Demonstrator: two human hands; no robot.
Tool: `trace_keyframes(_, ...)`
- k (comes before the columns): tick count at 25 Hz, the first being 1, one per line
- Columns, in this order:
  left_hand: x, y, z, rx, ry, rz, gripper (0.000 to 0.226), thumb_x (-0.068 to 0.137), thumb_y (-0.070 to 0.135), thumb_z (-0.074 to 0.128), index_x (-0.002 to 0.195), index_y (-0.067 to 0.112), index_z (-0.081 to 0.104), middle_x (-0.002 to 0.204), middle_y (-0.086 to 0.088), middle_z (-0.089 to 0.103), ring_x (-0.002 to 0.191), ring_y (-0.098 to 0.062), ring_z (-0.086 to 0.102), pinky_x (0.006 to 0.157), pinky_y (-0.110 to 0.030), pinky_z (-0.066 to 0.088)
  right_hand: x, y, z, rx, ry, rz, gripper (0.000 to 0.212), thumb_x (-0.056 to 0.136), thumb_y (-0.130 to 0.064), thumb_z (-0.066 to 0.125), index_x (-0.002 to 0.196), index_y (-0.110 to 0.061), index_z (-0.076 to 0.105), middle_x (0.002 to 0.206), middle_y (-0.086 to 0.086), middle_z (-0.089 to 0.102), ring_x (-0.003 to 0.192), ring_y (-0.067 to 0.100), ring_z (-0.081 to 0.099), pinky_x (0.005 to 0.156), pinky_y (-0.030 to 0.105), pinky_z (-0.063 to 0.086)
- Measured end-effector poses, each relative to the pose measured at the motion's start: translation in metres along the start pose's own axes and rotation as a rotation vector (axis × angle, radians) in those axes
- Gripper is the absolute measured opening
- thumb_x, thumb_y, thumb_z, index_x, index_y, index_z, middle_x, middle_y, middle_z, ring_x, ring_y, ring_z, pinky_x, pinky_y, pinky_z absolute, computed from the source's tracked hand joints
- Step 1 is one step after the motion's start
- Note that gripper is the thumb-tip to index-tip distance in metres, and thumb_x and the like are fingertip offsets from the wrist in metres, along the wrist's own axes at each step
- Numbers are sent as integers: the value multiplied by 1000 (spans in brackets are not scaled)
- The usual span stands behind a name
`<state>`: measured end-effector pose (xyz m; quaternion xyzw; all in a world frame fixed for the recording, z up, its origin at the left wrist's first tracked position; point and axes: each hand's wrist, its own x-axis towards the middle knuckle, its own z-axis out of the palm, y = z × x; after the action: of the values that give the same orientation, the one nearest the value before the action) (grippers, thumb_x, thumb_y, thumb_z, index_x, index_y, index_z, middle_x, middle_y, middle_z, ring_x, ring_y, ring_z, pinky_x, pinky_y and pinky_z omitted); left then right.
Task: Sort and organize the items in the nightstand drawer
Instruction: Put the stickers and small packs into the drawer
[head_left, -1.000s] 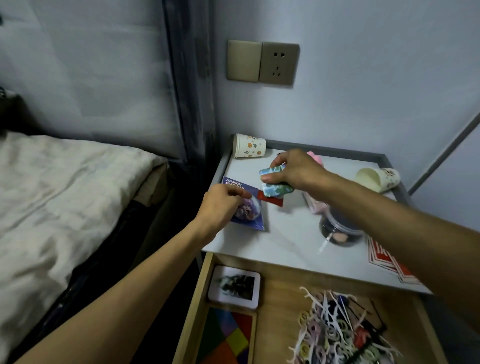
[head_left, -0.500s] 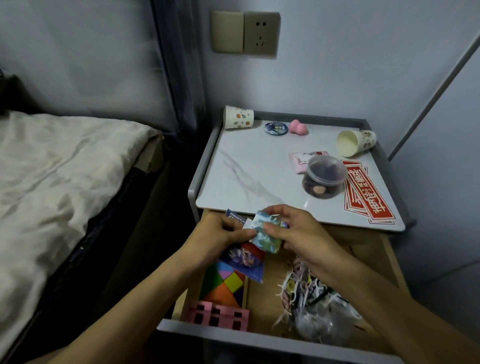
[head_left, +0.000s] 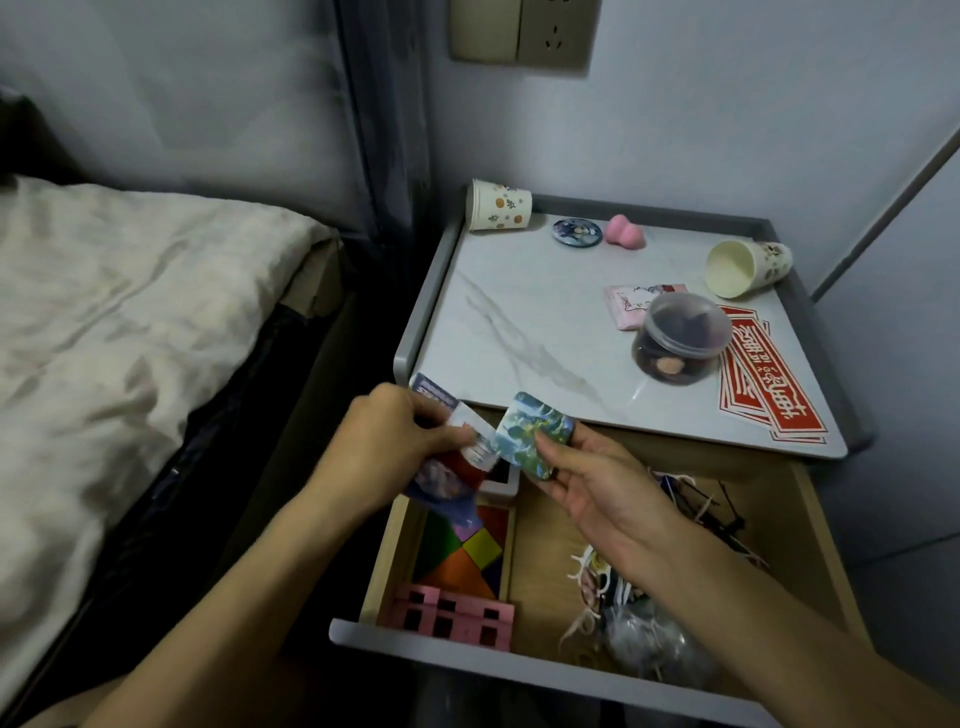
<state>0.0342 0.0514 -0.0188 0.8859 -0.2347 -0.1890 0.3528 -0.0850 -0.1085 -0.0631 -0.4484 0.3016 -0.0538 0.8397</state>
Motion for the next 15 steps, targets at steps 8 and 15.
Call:
trace_keyframes(8,16,-31,-33,205,93,-119,9,81,35,77,82,27,75,87,0,74,77,-11,67,66,-24,50,59,38,0,-248,218,206,35,86,3,68,120,6,59,101,15,69,78,19,67,54,22,57)
trace_keyframes(15,23,-37,-41,153,90,-127,16,81,35,78,70,33,66,78,3,70,71,-5,64,54,-16,41,112,58,42,-408,259,177,16,89,6,63,103,-2,60,111,20,65,107,34,62,98,47,50)
